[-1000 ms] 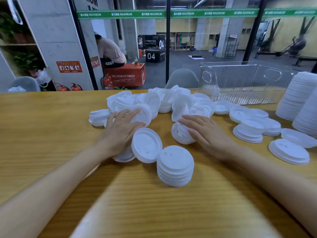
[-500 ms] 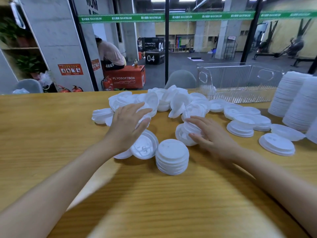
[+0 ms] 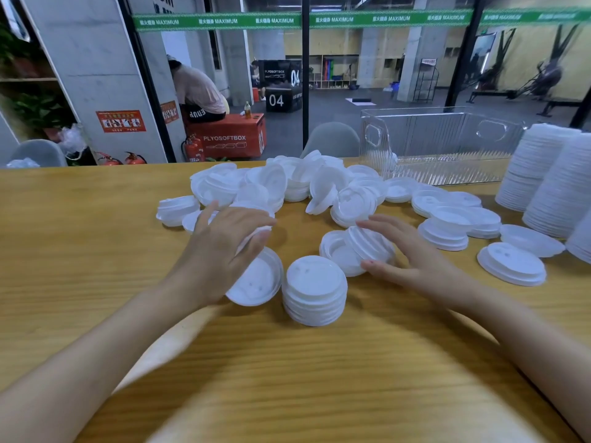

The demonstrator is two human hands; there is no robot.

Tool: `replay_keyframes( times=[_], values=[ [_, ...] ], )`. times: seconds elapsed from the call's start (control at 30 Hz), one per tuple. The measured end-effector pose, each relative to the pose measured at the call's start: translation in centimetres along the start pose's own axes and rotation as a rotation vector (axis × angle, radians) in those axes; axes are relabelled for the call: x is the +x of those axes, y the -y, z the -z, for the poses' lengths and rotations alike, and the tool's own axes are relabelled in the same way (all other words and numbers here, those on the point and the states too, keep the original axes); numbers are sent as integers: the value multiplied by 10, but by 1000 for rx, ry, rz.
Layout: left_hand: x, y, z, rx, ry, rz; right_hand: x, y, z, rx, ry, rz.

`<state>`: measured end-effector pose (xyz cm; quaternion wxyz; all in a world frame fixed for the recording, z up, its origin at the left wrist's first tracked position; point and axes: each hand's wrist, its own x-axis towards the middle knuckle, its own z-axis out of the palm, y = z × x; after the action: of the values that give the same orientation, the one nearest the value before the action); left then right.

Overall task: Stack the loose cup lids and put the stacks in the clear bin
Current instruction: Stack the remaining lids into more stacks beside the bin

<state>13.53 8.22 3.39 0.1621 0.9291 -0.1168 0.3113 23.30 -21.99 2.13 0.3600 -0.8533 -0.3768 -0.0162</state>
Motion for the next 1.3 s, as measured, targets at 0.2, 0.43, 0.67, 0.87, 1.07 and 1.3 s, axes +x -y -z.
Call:
replay_keyframes(
  times=[0.2,0.43,0.67,0.87,1.07,1.3],
  values=[
    [-21,-15,-13,-92,79,-126,-4,-1,-1,8,-37,-96],
    [-26,-15,-16,-151,113,-128,-2,-3,-4,74,-57,-144],
    [-29,-17,-15,-164,132,-132,1,4,-5,208,-192,-138],
    [-28,-17,-14,-177,126,-120,0,16,-4,310,-279,-58],
    [-28,-18,-12,-283,93,18,-8,42,-27,114,-110,179],
    [-27,-19,-10,-314,99,63,-4,42,-38,-47,-69,229]
  ],
)
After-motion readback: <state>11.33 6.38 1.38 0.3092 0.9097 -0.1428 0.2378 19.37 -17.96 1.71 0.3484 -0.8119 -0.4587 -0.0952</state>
